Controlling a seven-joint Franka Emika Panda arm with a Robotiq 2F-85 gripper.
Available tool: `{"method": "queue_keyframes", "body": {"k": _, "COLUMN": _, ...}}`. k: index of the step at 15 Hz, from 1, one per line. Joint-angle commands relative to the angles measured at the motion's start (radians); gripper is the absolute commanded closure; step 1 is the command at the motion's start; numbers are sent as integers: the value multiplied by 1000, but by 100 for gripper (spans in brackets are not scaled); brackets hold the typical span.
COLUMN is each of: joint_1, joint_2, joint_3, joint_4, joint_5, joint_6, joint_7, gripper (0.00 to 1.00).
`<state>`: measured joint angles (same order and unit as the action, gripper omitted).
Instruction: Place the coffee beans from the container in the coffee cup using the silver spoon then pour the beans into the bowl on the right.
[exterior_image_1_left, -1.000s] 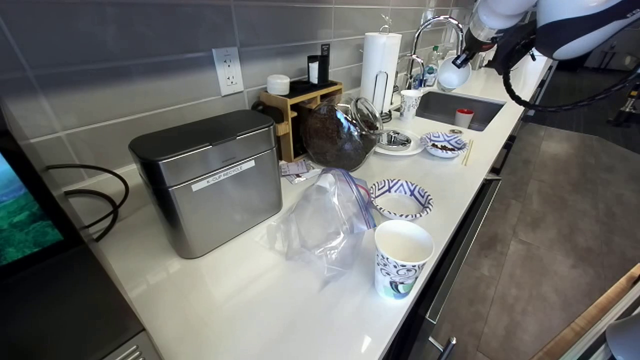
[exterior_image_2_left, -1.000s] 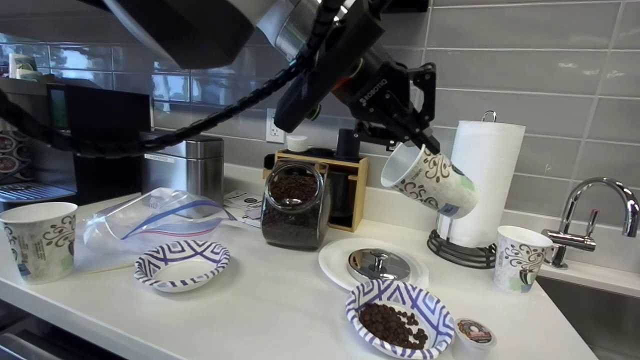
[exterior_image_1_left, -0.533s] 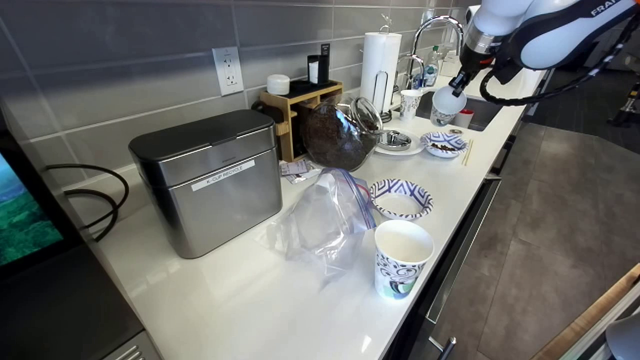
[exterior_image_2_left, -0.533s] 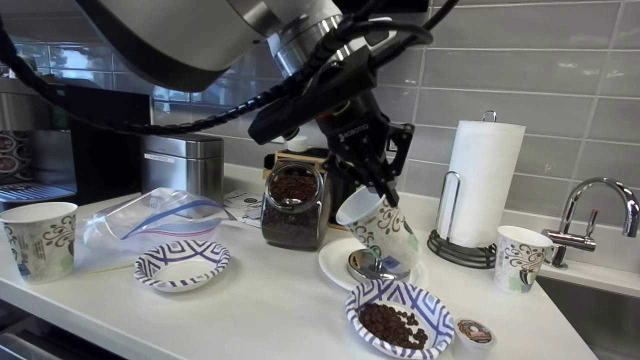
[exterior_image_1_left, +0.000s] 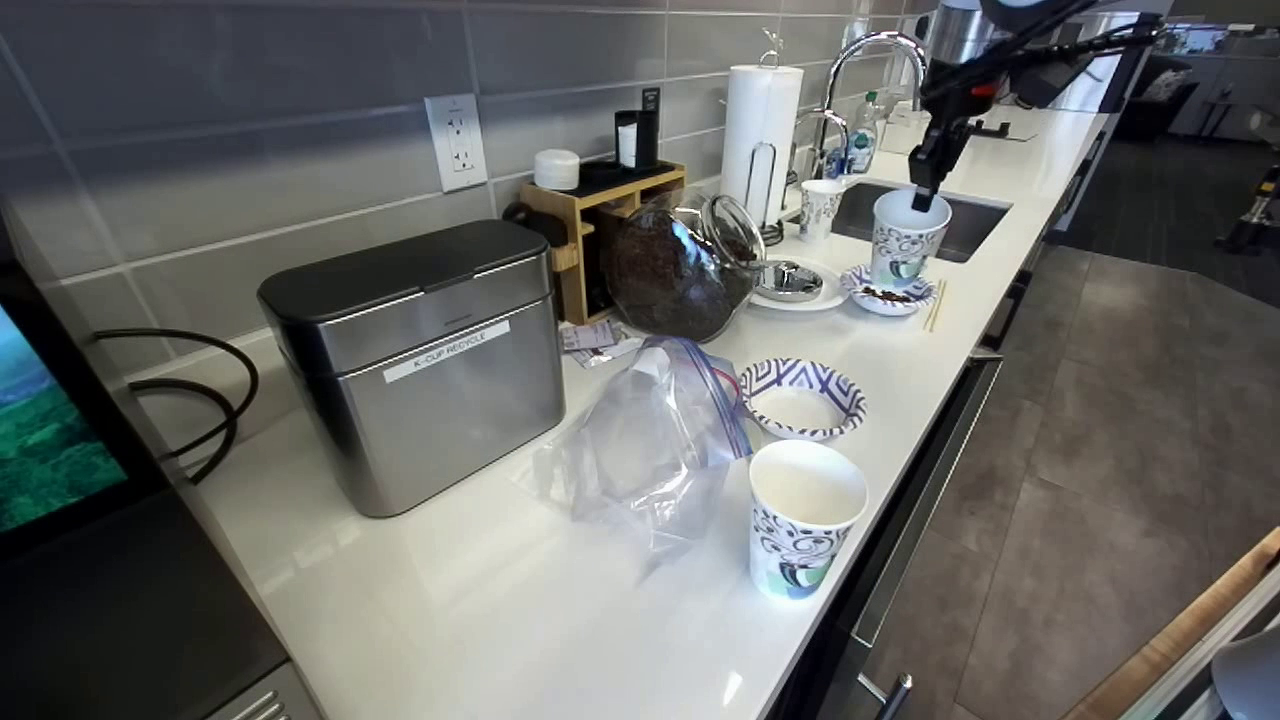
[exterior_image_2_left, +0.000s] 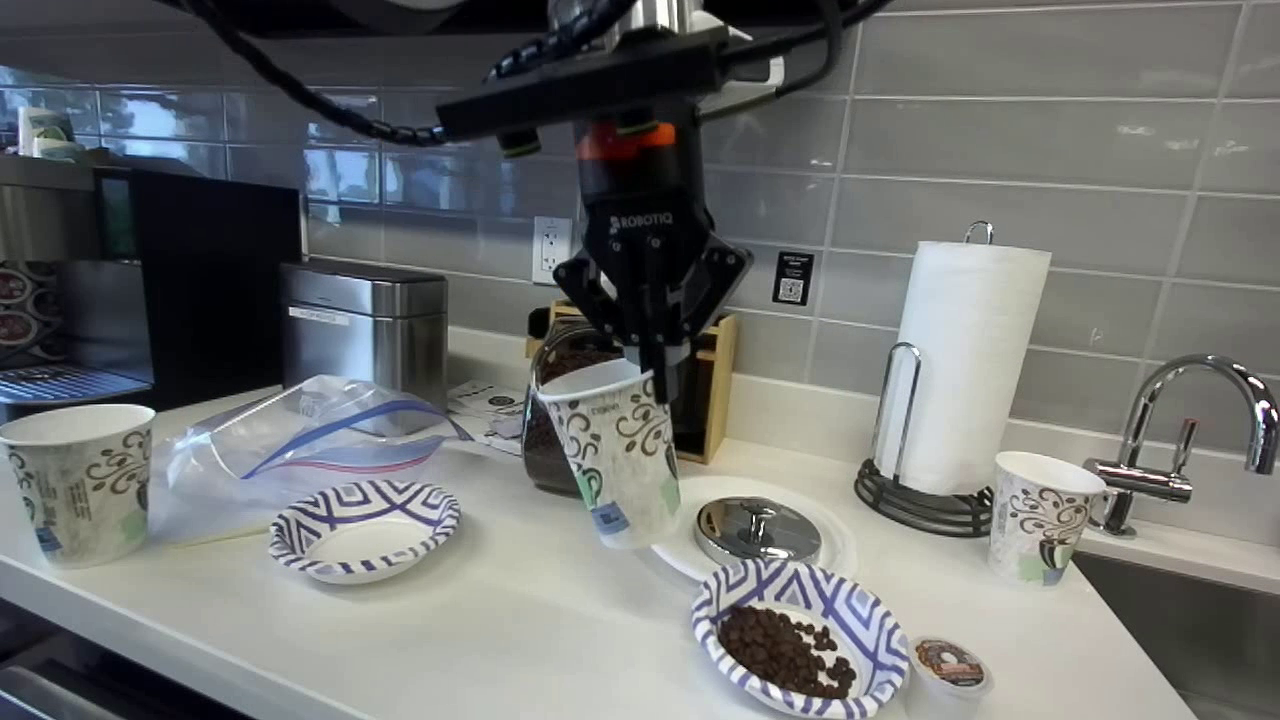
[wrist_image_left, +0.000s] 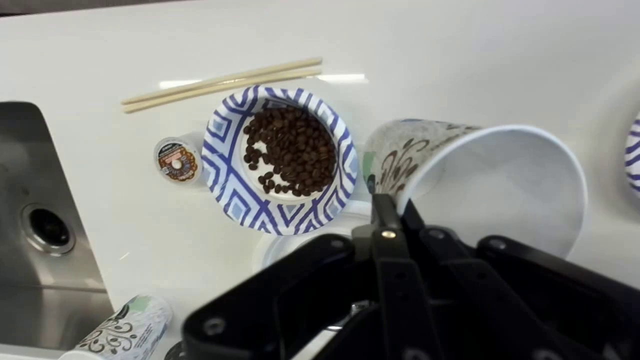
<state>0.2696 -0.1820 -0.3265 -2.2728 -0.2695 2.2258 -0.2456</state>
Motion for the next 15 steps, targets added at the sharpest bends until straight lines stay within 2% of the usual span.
{"method": "queue_keyframes", "body": {"k": 1, "joint_1": -126, "joint_2": 31, "joint_3": 124, "joint_4": 90, "joint_5": 63, "joint_6": -143, "joint_7": -73, "gripper": 99}}
{"method": "queue_keyframes", "body": {"k": 4, "joint_1": -178, "joint_2": 43, "joint_3": 178, "joint_4": 97, "joint_5": 58, "joint_6": -120, "joint_7": -68, "gripper": 99}}
{"method": "queue_keyframes", "body": {"k": 6, "joint_1": -195, "joint_2": 52, "joint_3": 195, "joint_4": 93, "joint_5": 97, "joint_6": -117, "joint_7": -98, "gripper": 99}}
{"method": "queue_keyframes", "body": {"k": 15, "joint_1": -221, "joint_2": 81, "joint_3": 236, "joint_4": 60, "joint_5": 240, "joint_6": -88, "joint_7": -197, "gripper": 99}}
